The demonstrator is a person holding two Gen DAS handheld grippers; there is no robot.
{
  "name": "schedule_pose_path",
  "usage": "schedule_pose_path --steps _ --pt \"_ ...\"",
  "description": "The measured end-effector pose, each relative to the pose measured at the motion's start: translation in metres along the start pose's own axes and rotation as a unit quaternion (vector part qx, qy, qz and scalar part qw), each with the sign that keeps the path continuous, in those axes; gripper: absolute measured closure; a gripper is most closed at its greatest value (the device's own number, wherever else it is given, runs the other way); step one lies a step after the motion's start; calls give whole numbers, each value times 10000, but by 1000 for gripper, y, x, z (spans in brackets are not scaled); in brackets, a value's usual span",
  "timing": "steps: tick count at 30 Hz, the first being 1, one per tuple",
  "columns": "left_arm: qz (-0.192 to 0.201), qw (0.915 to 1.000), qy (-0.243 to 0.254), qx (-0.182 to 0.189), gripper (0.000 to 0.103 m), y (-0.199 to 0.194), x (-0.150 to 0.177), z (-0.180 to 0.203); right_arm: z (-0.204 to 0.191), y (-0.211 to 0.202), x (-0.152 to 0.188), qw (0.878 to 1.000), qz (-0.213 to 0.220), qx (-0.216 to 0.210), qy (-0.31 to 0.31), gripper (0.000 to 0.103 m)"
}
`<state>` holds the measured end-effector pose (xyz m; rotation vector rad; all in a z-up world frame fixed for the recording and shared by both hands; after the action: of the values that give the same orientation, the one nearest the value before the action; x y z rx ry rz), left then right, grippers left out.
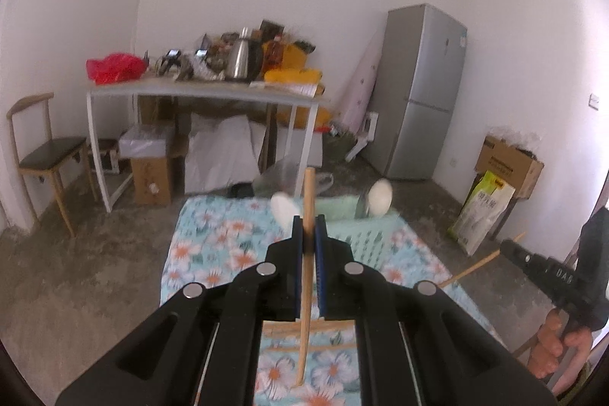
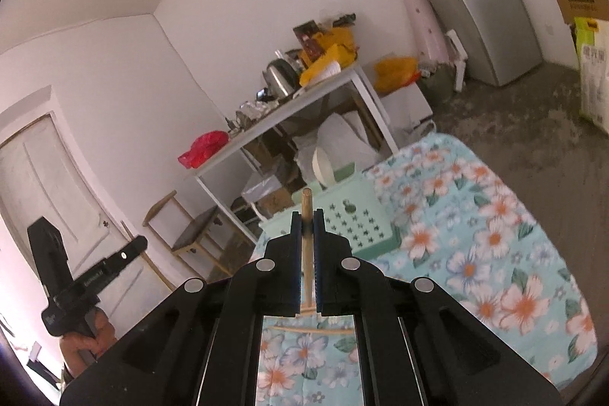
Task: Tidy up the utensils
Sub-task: 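Insert the chopstick into the holder and open the left tool while the right tool carries its chopstick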
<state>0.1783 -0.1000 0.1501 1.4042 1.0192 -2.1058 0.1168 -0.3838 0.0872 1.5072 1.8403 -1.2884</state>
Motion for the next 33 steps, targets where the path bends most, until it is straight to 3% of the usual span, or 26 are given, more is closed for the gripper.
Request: schedule_pose_path --steps 5,10,15,21,26,33 --pt "448 9988 127 173 98 4 -44 13 10 -4 -16 9998 183 41 49 99" --pt "1221 9912 313 400 98 12 -104 33 15 -2 -22 9997 214 76 69 99" --pt "1408 9882 272 543 98 50 -135 39 20 1 -24 9996 203 134 112 99" --pt "1224 9917 176 348 98 117 -135 29 25 3 -26 9996 150 209 139 99" --pt "889 9957 -31 249 98 164 -108 13 29 7 -25 9996 92 207 176 99" --pt "396 9982 -412 161 97 188 -68 -12 29 11 -26 9998 15 149 150 99"
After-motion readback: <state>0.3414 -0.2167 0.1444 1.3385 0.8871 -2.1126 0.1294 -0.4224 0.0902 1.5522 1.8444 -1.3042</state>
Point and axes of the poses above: each gripper's, at about its wrist camera, not at the fingertips, and y roughly the way its jaws point, z to its right, x to its underside, the point moved 8 cm from there along y, roughly the way its jaws point, and after that the axes turned 9 degrees about x, right-handed, at the moved point
